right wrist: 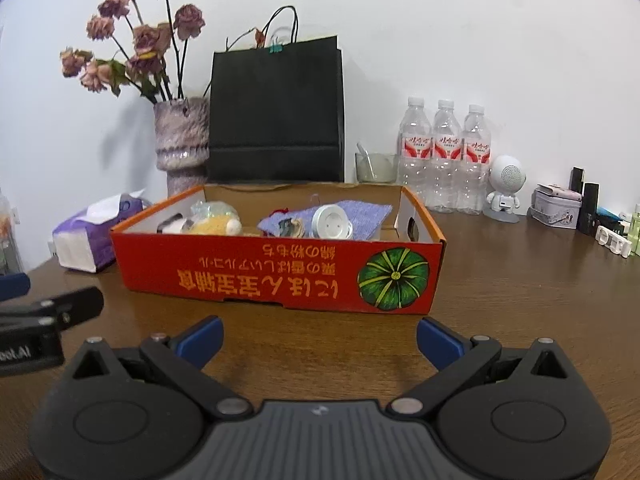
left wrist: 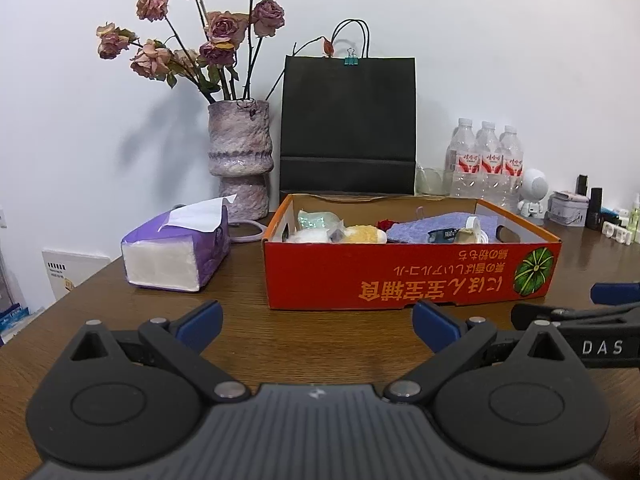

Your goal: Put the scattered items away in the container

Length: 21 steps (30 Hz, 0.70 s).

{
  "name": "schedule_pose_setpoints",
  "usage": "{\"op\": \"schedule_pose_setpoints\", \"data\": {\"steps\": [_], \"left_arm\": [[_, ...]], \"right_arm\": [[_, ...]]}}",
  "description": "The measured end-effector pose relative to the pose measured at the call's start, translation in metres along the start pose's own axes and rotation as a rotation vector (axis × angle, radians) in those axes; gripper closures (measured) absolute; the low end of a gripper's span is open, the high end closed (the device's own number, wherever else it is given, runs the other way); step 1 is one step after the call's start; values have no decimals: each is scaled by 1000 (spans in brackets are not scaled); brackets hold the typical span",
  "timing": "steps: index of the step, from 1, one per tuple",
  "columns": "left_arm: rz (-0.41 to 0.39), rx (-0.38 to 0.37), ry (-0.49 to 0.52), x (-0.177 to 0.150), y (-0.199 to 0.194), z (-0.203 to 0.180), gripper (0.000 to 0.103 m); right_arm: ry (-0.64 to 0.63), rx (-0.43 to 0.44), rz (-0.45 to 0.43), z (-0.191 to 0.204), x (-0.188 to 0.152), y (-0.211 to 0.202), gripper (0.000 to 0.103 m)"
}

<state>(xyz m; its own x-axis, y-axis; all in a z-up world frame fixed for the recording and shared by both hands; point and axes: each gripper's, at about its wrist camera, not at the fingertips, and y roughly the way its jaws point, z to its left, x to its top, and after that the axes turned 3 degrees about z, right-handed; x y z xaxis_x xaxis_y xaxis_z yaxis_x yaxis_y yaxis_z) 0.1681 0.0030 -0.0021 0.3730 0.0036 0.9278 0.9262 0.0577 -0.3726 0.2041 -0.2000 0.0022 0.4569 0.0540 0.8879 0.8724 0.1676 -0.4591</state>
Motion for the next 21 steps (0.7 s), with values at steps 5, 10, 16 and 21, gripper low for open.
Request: {"op": "schedule_pose_setpoints", "data": {"steps": [5,10,16,21], "left_arm": [[-7,9,1,0,-1,0,0],[-6,7,-7,0,-1,1,0],[-8,2,-6,0,-1,2,0],[-12,0,-3,0,-2,1,0]], "right_arm": [[-14,4,-11,3,0,-1,0],[-16,4,-12,3,0,-1,0],[-19,3,-13,3,0,-2,0],[-24,1,-15,3,0,-2,0]]}}
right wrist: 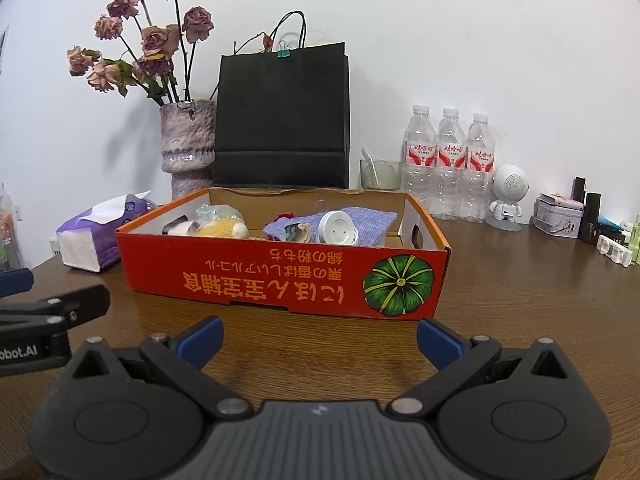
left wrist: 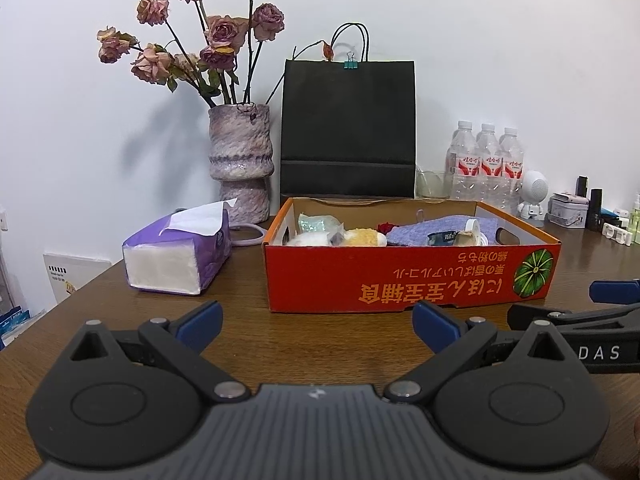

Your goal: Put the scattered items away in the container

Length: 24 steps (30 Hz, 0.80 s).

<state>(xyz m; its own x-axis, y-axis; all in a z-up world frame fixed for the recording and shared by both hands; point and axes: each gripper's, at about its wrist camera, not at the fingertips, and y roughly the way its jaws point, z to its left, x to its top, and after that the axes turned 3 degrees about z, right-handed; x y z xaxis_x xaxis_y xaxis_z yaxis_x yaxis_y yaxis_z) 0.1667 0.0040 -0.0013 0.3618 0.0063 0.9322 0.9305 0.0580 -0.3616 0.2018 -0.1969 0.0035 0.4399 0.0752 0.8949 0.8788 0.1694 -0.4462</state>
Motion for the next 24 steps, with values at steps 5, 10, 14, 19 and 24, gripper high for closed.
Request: {"op": "schedule_pose_setpoints", "data": {"steps": [5,10,14,19,24], "left_arm": [[2,-7,-6,0,0,0,0],[0,-7,-5,0,0,0,0],[-1,-7,-5,0,0,0,0],[-1,-9,-6,0,0,0,0],[2,-15,-1,0,1,0,0]], "right_arm": [[-6,-4,-1,1,0,0,0],[-12,-7,-3,3,0,-1,0],[-16,-9,-4,3,0,-1,0],[-21,-10,-6,3,0,-1,0],[-22,-10,-6,3,0,-1,0]]}}
